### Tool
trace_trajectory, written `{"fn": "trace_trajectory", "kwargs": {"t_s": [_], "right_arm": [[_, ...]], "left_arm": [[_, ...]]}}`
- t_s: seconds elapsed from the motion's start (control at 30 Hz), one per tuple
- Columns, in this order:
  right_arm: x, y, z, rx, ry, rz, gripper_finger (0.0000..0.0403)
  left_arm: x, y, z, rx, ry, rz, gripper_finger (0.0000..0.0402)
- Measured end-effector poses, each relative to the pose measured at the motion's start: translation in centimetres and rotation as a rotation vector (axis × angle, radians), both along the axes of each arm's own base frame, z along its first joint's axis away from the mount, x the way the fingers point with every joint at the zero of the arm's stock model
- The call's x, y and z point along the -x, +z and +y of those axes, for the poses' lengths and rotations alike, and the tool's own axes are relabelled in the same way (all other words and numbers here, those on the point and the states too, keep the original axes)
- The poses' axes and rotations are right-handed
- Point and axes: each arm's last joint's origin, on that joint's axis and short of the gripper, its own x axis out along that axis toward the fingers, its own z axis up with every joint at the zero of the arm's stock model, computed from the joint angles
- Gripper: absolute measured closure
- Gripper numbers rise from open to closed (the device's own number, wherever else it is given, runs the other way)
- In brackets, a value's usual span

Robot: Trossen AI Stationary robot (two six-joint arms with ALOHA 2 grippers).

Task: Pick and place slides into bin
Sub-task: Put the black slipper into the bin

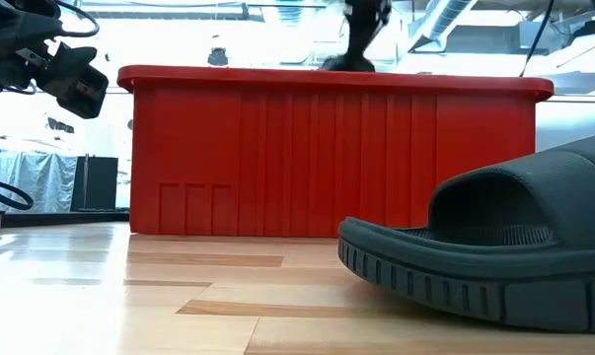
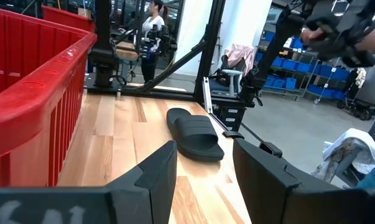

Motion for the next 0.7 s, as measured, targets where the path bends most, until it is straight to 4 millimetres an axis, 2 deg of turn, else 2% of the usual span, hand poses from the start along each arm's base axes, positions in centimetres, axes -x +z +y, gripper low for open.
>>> {"fn": "trace_trajectory", "kwargs": {"t_s": [0.37, 0.5, 0.7], "right_arm": [[-4.0, -7.9, -3.8, -0.099, 0.082, 0.312, 0.0402], [-4.6, -10.3, -5.8, -0.124, 0.054, 0.383, 0.0402], [-4.8, -12.6, -8.8, -0.147, -0.004, 0.419, 0.0402]], "left_arm": [[0.0, 0.0, 0.0, 0.0, 0.0, 0.0, 0.0253], [0.0, 0.0, 0.0, 0.0, 0.0, 0.0, 0.0253], [0.0, 0.0, 0.0, 0.0, 0.0, 0.0, 0.0253]]}}
